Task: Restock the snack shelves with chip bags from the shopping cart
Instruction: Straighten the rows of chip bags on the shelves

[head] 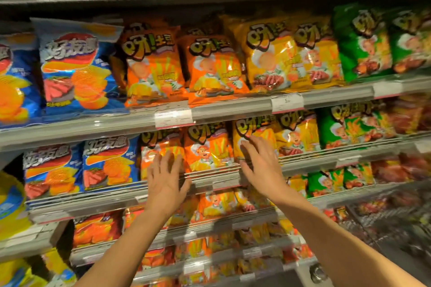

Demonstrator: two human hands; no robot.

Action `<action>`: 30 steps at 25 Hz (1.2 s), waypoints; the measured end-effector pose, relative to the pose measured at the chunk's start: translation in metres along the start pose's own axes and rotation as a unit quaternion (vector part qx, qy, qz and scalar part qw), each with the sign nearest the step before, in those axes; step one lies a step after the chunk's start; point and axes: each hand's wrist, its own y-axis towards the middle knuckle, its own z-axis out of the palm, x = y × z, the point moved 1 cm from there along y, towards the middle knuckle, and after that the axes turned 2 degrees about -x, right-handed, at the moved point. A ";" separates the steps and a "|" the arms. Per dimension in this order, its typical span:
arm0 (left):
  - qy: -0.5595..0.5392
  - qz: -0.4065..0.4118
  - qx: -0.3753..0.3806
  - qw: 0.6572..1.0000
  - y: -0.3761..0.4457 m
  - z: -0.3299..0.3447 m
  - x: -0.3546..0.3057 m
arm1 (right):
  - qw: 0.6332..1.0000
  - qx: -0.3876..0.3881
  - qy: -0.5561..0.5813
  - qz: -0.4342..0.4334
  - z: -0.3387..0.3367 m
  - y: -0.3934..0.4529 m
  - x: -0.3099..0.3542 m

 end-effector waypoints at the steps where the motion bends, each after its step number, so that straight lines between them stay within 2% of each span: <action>1: -0.003 0.055 -0.001 0.998 0.005 0.002 -0.020 | 1.000 0.003 -0.010 0.012 -0.003 0.000 -0.008; 4: -0.018 0.173 0.016 0.985 0.026 0.007 -0.086 | 0.999 0.016 -0.043 0.029 -0.013 0.012 -0.026; 6: -0.008 0.223 0.046 0.974 0.040 0.015 -0.125 | 0.998 0.005 -0.069 0.011 -0.021 0.034 -0.034; 8: 0.024 0.244 0.084 0.966 0.050 0.028 -0.153 | 0.993 0.039 -0.114 0.002 -0.029 0.057 -0.039; 10: 0.051 0.226 0.129 0.964 0.055 0.041 -0.171 | 0.985 0.119 -0.123 0.008 -0.035 0.079 -0.049; 12: 0.078 0.189 0.167 0.964 0.056 0.048 -0.177 | 0.978 0.195 -0.078 0.009 -0.038 0.093 -0.054; 13: 0.082 0.171 0.176 0.966 0.055 0.050 -0.180 | 0.980 0.198 -0.037 -0.001 -0.039 0.095 -0.058; 15: 0.068 0.130 0.167 0.975 0.052 0.047 -0.193 | 0.988 0.144 0.049 -0.024 -0.046 0.079 -0.077; 17: 0.040 0.116 0.102 0.987 0.050 0.043 -0.219 | 0.991 0.094 0.091 -0.018 -0.051 0.046 -0.111; 19: 0.022 0.144 0.046 0.988 0.054 0.047 -0.257 | 0.991 0.116 0.067 0.012 -0.053 0.019 -0.165; 20: 0.017 0.152 0.051 0.987 0.055 0.051 -0.278 | 0.987 0.150 0.042 0.026 -0.054 0.011 -0.190; 23: 0.032 0.109 0.140 0.984 0.060 0.072 -0.319 | 0.969 0.244 -0.015 0.029 -0.054 0.004 -0.231; 27: 0.050 0.050 0.253 0.965 0.064 0.085 -0.319 | 0.975 0.223 0.009 0.013 -0.047 -0.002 -0.238; 30: 0.059 0.064 0.264 0.961 0.063 0.087 -0.311 | 0.976 0.220 0.010 0.007 -0.041 -0.007 -0.241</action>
